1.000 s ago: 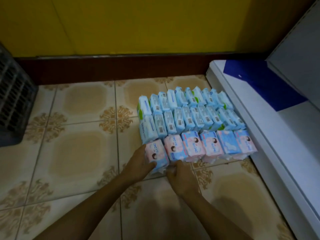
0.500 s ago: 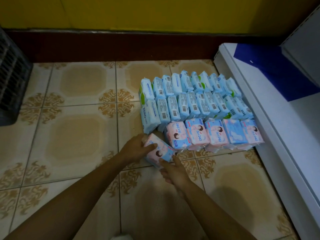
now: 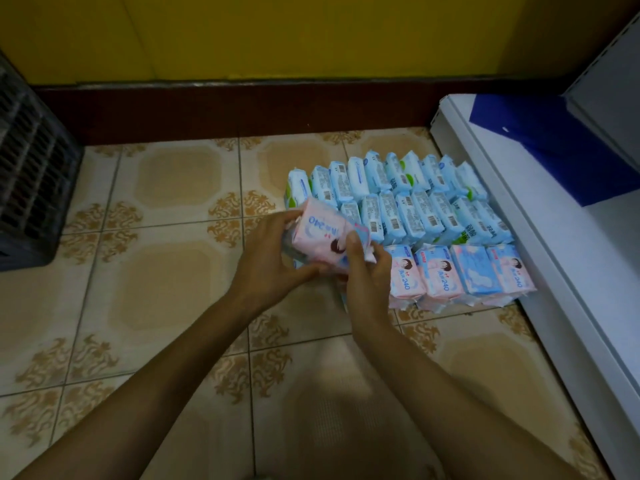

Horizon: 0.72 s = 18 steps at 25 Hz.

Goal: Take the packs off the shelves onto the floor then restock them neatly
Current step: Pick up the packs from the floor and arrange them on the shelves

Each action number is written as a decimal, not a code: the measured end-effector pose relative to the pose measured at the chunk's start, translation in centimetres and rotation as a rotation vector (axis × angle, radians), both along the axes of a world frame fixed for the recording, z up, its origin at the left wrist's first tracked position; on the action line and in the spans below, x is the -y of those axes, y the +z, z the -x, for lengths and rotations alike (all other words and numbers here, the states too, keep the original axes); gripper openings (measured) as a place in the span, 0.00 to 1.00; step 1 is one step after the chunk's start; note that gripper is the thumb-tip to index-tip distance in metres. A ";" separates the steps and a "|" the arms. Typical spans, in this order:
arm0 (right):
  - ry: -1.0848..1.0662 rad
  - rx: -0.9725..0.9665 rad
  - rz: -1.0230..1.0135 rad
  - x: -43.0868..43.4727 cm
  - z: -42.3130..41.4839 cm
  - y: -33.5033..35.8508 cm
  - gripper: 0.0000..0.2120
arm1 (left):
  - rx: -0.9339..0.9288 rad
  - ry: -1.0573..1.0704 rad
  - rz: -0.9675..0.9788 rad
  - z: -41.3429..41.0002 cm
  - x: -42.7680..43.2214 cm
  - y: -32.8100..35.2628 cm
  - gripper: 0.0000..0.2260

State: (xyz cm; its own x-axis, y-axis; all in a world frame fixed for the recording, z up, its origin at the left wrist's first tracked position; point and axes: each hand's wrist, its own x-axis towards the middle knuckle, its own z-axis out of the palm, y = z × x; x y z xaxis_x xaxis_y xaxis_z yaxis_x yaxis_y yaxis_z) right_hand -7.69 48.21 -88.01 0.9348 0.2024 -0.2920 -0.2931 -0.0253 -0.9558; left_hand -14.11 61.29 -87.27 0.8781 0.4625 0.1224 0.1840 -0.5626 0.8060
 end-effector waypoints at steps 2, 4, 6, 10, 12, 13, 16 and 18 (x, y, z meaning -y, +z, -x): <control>0.095 0.172 0.036 -0.3 -2.0 3.1 0.33 | 0.033 0.067 -0.091 -1.7 -0.7 2.6 0.33; 0.186 0.359 0.084 -0.1 -4.1 6.4 0.34 | 0.045 0.123 -0.119 -3.4 -1.1 5.9 0.29; 0.226 0.497 0.119 0.2 -6.7 10.2 0.34 | 0.095 0.133 -0.158 -5.2 -1.3 9.9 0.27; 0.257 0.597 0.007 0.9 -10.5 20.0 0.29 | 0.266 0.096 -0.085 -8.7 -0.8 19.0 0.23; 0.280 0.632 -0.028 1.3 -11.9 27.1 0.28 | 0.341 0.073 0.055 -10.0 -0.6 26.1 0.22; 0.278 0.656 -0.035 1.5 -12.5 31.3 0.29 | 0.376 0.045 0.107 -10.6 -0.6 30.5 0.22; 0.213 0.767 -0.019 1.7 -13.3 46.3 0.36 | 0.469 -0.009 0.094 -11.1 -0.8 45.8 0.26; 0.194 0.846 -0.016 1.6 -13.1 56.9 0.42 | 0.472 -0.083 -0.034 -10.9 -1.0 56.9 0.33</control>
